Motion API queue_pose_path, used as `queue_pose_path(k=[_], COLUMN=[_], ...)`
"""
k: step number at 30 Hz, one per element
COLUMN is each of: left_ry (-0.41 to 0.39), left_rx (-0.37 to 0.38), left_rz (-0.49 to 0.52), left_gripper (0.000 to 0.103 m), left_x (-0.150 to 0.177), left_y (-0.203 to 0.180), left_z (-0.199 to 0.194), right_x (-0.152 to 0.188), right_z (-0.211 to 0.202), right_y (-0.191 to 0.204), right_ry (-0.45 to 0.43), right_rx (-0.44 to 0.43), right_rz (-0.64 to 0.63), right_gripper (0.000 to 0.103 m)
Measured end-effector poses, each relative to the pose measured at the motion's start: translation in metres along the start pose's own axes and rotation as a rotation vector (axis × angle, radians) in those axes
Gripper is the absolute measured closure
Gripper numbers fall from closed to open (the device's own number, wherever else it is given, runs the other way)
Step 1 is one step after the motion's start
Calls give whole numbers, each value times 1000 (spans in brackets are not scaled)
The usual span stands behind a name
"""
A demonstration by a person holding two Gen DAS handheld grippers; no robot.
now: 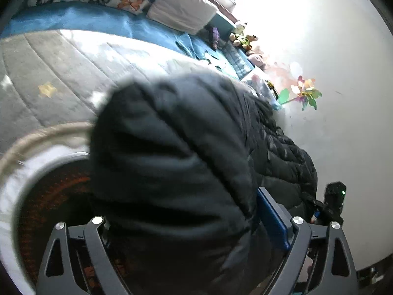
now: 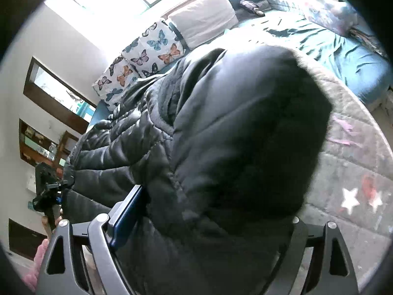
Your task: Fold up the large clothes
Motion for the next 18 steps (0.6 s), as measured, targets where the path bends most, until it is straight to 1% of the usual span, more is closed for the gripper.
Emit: queue_pose_path(k=[1,3,5,7,8,10,12,13,15,17,18], left_ry=[-18,-66,-113,-179,-196,-236,-264,-267,-243,-195,-167], left_rx=[-6,-6,-43,-86,-96,-105,-101,-99,-98,-92,-95], left_rz=[-2,-17,-12,43,62,106,150,172,211,237,247], left_gripper=[5,5,5,5,5,5,6,7,12,26,29], left_x=[-5,-20,-30,-39,-36,-33,-32,-30,-22,-21,-20], left_y=[5,8,7,-4,-3,-16,-37,-48,-66,-77,-81], left_z=[-11,-38,-61,-87,-100,-119,-126,-124,-118,-100,-89], right_x=[-2,-4,-7,-12,-14,-21,-25,-27,-32,-37,-37], right_z=[-11,-35,-58,-81,-86,-91,-86,-82,-66,-44,-37], right_y=[-9,-13,-11,-4,1,17,33,36,45,52,52], right_ry=[-15,-57,-116,-179,-202,-241,-251,-250,-230,-201,-191], right_rx=[23,82,129,158,172,193,187,188,194,205,204], right_rz=[-15,-33,-27,-30,-43,-88,-130,-139,-160,-166,-165], right_gripper=[8,8,8,8,8,8,8,8,9,14,15])
Point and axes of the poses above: each gripper's, at about its wrist camera, not at the fingertips, and z roughly the way its jaws point, y to its left, x to its underside, the point moved 5 cm from there along z, roughly the way its jaws point, and after that the axes turned 2 degrees about x, right-handed, at the moved point
